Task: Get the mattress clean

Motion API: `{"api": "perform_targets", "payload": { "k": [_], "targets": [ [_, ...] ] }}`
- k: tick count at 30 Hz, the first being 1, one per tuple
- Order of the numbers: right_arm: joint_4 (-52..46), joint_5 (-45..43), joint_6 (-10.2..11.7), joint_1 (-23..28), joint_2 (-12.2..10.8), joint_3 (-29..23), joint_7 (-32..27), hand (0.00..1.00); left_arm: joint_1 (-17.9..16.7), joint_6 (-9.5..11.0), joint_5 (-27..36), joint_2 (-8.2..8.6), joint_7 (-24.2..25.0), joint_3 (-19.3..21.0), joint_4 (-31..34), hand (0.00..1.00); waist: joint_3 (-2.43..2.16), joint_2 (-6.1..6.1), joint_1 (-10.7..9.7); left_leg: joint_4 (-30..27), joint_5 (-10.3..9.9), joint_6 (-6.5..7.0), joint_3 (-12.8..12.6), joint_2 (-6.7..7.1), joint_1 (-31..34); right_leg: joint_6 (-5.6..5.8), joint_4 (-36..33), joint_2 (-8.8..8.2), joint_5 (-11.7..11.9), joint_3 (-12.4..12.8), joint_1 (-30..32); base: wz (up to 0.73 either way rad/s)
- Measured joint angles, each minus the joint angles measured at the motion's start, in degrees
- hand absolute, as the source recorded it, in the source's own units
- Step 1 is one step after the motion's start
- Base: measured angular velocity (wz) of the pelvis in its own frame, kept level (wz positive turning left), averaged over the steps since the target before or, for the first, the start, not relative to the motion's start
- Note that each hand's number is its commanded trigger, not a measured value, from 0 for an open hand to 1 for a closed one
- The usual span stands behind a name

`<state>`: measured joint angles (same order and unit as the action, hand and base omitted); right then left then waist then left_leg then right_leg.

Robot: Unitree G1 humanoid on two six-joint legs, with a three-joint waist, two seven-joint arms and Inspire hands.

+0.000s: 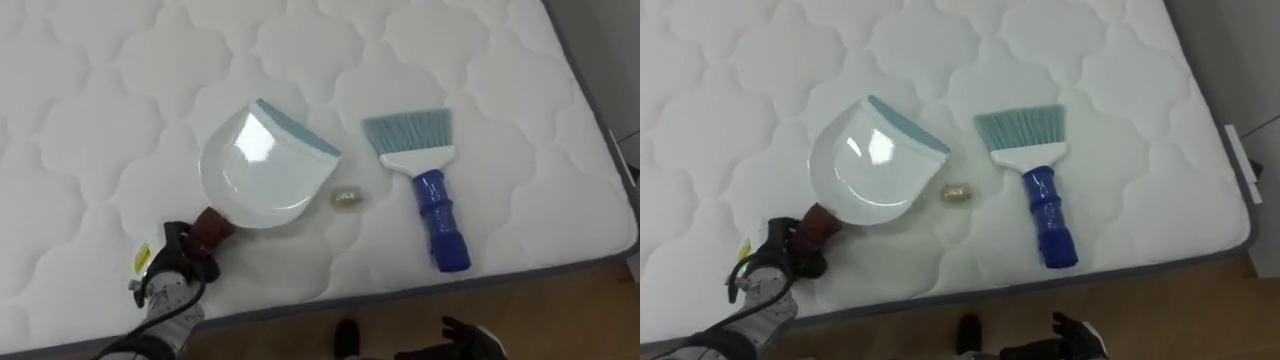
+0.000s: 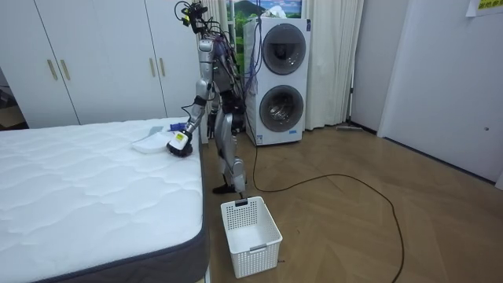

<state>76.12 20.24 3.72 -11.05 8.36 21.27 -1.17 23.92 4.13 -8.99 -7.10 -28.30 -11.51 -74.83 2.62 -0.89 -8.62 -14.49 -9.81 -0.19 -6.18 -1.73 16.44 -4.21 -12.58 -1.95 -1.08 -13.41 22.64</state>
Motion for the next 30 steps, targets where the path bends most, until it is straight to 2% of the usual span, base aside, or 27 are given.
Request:
{"api": "perform_targets", "payload": {
  "k": [3, 12, 16, 19, 25, 29, 30],
  "targets": [
    [-0.1, 0.0, 0.0, 0.0, -0.1, 0.0, -0.1, 0.0, 0.0, -0.1, 2.1, 0.13, 0.3, 0.1, -0.8, 1.0, -0.01, 0.02, -0.1, 0.0, 0.0, 0.02, -0.1, -0.01, -0.1, -0.02, 0.0, 0.1, 0.0, 0.3, 0.0, 0.0],
    [-0.6, 0.3, 0.1, 0.5, -0.2, 0.0, -1.0, 0.0, -1.1, 0.3, 2.6, 0.39, -0.3, 0.2, -1.2, 1.0, -0.03, 0.04, 0.0, 0.0, 0.0, 0.06, -0.2, -0.04, 0.1, -0.01, -0.1, 0.19, 0.0, 0.6, 0.0, 0.0],
    [-0.6, 1.3, 0.4, 1.0, -0.2, 0.0, -1.3, 0.0, -1.2, 0.4, 2.6, 0.37, -0.3, 0.3, -1.4, 1.0, -0.14, -0.08, 0.9, -0.2, 0.0, 0.05, -0.3, -0.12, -0.1, -0.04, -0.1, 0.23, 0.0, 0.6, 0.0, 0.0],
    [-0.5, 1.5, 0.4, 1.1, -0.3, -0.1, -1.3, 0.0, -1.2, 0.7, 1.7, 0.32, -0.1, 2.3, -1.8, 1.0, -0.19, -0.15, 1.1, -0.4, 0.0, 0.04, -0.5, -0.29, 0.0, -0.13, -0.1, 0.27, 0.1, 0.5, 0.1, 0.0],
    [-0.5, 2.7, 0.4, 1.1, -0.2, -0.1, -1.4, 0.0, -1.2, 0.4, 0.2, -1.16, 0.3, 3.5, -1.6, 1.0, -0.25, 0.03, 1.2, -1.7, 0.0, 0.01, -1.1, -0.72, 1.1, -0.61, -0.2, 0.53, 0.4, 0.4, 0.6, 0.0],
    [-0.4, 3.1, 0.6, 1.4, 0.4, -0.5, -1.8, 0.0, -1.2, 0.0, -2.7, -2.7, -0.4, 4.6, -1.5, 1.0, -0.55, 0.97, 1.1, -2.8, 0.0, 0.01, -0.9, -0.78, 2.8, -0.78, -0.1, 0.36, 0.6, -0.3, 1.3, 0.09],
    [-0.4, 3.7, 0.7, 1.5, 0.5, -0.6, -1.8, 0.0, -1.2, 0.0, -3.0, -3.32, -1.2, 4.6, -1.4, 1.0, -0.5, 1.14, 1.1, -3.1, 0.0, 0.0, -0.6, -0.77, 3.1, -0.86, -0.1, 0.23, 0.7, -0.7, 1.4, 0.13]
  ]
}}
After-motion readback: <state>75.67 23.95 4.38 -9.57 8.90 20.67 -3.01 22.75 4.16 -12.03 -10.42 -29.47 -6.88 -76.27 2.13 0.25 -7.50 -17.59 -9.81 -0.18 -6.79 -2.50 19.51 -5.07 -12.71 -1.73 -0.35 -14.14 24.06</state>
